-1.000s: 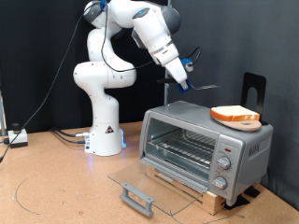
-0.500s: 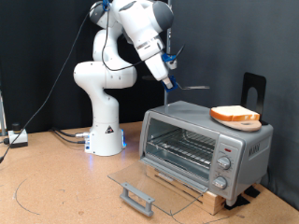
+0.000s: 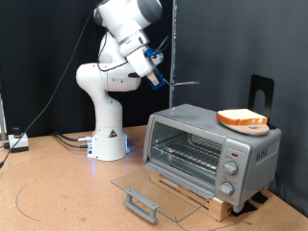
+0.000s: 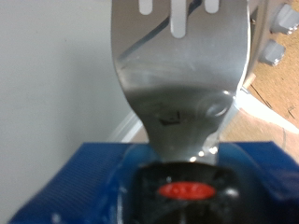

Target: Make a piece of toast with the oven

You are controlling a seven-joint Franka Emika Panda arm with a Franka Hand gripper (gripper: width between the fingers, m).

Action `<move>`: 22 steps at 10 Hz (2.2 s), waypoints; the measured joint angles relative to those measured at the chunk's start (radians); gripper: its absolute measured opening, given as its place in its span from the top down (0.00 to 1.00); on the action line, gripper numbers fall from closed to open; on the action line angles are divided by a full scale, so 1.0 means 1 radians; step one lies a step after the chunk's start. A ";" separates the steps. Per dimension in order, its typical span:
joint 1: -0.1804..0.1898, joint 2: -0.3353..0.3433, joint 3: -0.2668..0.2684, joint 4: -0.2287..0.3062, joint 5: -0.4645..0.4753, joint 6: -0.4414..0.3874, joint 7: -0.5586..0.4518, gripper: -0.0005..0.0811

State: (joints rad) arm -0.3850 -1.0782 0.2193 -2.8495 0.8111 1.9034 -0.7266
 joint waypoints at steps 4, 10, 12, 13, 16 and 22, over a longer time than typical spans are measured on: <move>-0.013 0.029 0.031 0.034 -0.105 -0.021 -0.017 0.51; -0.010 0.203 0.090 0.102 -0.204 -0.011 -0.027 0.51; 0.011 0.237 0.129 0.121 -0.148 0.016 -0.027 0.51; 0.015 0.269 0.159 0.135 -0.147 0.021 -0.027 0.51; 0.008 0.367 0.248 0.173 -0.157 0.063 0.004 0.51; -0.022 0.518 0.343 0.233 -0.171 0.187 0.067 0.51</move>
State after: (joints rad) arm -0.4074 -0.5604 0.5626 -2.6167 0.6398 2.0907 -0.6592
